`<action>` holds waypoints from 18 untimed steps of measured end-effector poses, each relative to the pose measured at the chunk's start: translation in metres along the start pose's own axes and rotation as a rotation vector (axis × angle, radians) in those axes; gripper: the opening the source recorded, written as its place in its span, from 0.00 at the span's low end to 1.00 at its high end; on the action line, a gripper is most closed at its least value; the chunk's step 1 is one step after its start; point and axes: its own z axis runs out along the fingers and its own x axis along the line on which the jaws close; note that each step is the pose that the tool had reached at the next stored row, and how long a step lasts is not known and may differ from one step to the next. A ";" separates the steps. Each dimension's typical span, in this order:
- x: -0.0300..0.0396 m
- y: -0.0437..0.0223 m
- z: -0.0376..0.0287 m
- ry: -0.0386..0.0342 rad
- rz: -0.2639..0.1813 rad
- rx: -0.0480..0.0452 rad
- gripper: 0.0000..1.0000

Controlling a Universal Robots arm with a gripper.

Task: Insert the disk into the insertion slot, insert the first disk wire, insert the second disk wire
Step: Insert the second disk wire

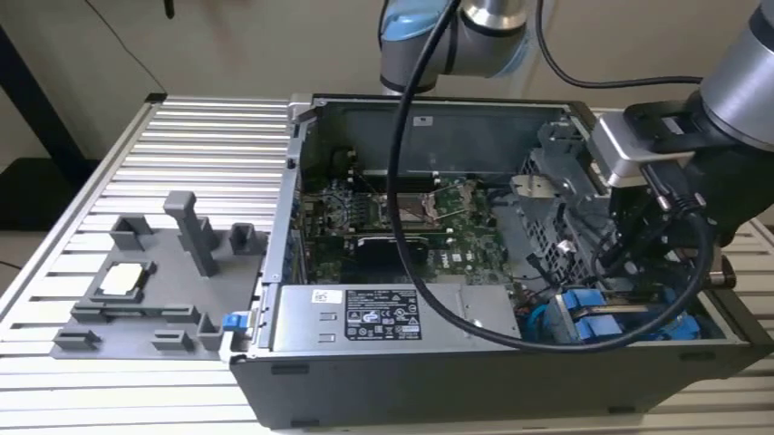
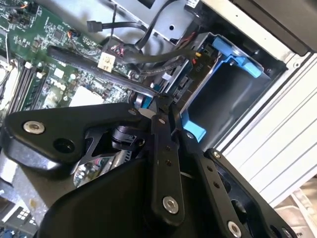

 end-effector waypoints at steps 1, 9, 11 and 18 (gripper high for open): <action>0.0014 -0.0018 -0.0001 0.0000 0.000 -0.0032 0.16; 0.0117 -0.0049 0.0013 -0.0002 0.001 -0.0078 0.16; 0.0119 -0.0052 0.0020 -0.0001 0.001 -0.0078 0.16; 0.0124 -0.0077 0.0055 -0.0006 0.001 -0.0077 0.16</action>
